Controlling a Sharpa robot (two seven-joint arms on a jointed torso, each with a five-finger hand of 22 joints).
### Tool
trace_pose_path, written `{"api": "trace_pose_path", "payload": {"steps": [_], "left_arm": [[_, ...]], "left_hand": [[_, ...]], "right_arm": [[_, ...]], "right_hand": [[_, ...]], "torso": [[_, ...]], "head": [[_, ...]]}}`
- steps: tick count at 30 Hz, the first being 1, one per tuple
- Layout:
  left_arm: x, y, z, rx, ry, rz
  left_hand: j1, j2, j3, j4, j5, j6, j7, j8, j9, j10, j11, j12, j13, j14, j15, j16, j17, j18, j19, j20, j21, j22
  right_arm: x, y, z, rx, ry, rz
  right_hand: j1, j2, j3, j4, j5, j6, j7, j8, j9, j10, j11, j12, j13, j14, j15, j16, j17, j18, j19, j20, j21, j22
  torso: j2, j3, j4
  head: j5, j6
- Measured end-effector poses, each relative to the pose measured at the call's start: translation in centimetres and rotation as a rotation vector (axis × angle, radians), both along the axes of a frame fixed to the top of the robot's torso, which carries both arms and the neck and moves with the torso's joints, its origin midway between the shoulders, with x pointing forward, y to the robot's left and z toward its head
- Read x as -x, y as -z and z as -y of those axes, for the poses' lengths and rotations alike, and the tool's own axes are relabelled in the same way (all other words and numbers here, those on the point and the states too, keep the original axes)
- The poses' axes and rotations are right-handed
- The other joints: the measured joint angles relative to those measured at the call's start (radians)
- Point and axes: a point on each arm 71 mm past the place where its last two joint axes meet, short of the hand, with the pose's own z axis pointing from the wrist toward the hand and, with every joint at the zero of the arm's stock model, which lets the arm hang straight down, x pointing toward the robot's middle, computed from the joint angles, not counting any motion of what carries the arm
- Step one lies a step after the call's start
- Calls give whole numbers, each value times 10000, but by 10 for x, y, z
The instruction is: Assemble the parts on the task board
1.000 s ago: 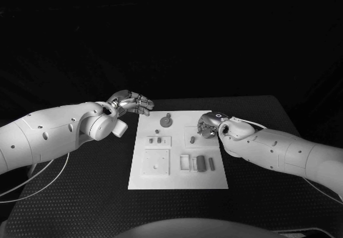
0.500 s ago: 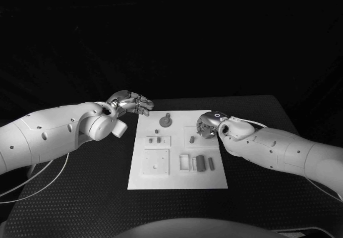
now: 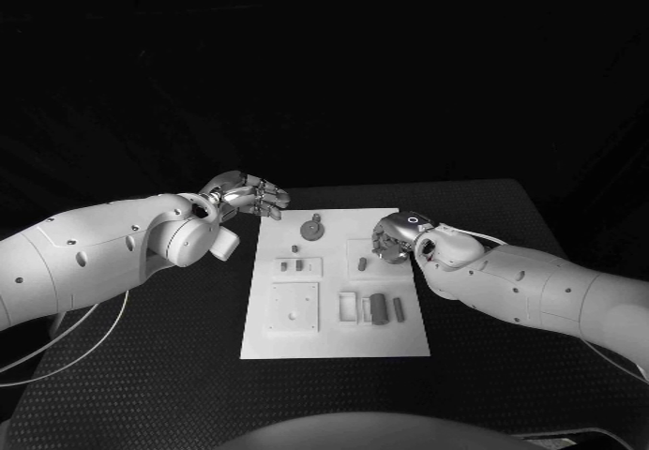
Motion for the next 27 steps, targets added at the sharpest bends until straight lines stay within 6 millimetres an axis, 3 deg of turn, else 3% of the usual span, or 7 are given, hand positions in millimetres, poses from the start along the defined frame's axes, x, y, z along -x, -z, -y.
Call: {"api": "trace_pose_path", "payload": {"steps": [9,19,27], "left_arm": [[0,0,0,-19,3,-11],[0,1,1,-39,25,-52],[-1,2,2,-74,71,-131]], "left_hand": [[0,0,-24,24,0,0,0,0,0,0,0,0,1,23,23,-38,39,0,0,0,0,-24],[-27,-26,-49,49,0,0,0,0,-9,71,-1,0,1,74,-1,-77,88,-1,0,0,0,-48],[-82,0,-49,102,0,-36,-36,0,-17,105,-36,0,1,73,-1,-77,121,0,0,0,37,-60]], "right_arm": [[1,-3,2,-334,152,121],[-3,-28,-1,-869,168,396],[0,-28,-3,-1043,166,272]], "right_hand": [[3,-2,27,26,-1,104,7,77,132,53,-17,-1,1,74,-33,0,27,-1,37,-35,0,-1],[3,-1,27,26,0,119,16,77,107,69,-1,-2,1,103,-19,0,24,-2,36,-35,0,-1],[3,-1,27,26,0,122,18,77,111,70,-1,-3,1,113,-9,0,-3,-3,36,-35,0,-1]], "torso": [[0,-2,4],[-6,-2,-5],[-6,3,-6]], "head": [[-6,12],[-11,52],[-42,84]]}}
